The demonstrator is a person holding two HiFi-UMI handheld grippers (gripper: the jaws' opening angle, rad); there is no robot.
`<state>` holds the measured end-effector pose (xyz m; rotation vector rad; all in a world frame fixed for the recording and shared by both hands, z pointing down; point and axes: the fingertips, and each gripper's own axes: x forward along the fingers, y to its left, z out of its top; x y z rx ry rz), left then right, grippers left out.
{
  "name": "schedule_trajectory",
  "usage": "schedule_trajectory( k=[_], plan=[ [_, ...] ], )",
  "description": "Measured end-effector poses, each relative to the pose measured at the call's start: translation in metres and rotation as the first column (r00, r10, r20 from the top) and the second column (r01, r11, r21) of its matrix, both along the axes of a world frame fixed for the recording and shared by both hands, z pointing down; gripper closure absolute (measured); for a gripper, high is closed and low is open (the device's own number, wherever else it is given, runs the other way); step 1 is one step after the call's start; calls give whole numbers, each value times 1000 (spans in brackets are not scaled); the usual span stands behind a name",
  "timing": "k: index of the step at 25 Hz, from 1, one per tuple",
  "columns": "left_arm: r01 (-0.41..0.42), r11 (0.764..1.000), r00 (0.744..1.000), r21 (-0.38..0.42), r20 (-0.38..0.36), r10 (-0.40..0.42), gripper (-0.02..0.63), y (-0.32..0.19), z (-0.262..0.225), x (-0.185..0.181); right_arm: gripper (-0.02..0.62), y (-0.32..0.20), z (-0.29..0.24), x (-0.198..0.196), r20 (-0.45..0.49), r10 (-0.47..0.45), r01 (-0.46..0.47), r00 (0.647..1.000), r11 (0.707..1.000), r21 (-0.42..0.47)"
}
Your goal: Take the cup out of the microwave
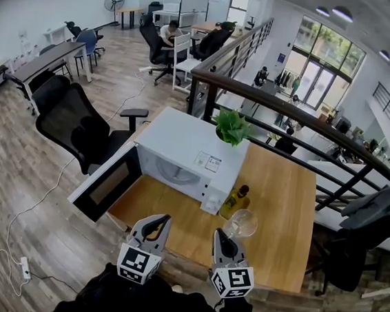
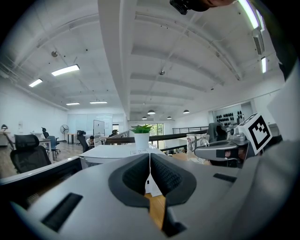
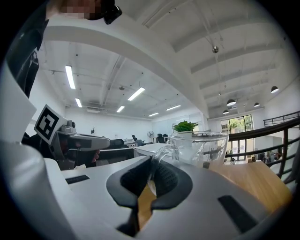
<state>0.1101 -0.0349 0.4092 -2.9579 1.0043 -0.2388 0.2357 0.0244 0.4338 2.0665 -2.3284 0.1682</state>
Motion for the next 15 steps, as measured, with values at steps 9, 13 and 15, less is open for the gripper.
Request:
schedule_trajectory(
  k=[9, 13, 15],
  plan=[
    [3, 1000, 1000, -5, 6, -3, 580, -1, 1, 1, 577, -1, -3, 3, 5, -2, 2, 1000, 1000, 3],
    [-1, 1000, 1000, -2, 4, 1, 580, 0, 0, 4, 577, -2, -2, 4, 12, -6, 6, 1000, 1000, 0],
    [-2, 1000, 1000, -6, 10, 2, 580, 0, 2, 5, 577, -2, 0, 4, 15, -8, 8, 1000, 1000, -2]
  ],
)
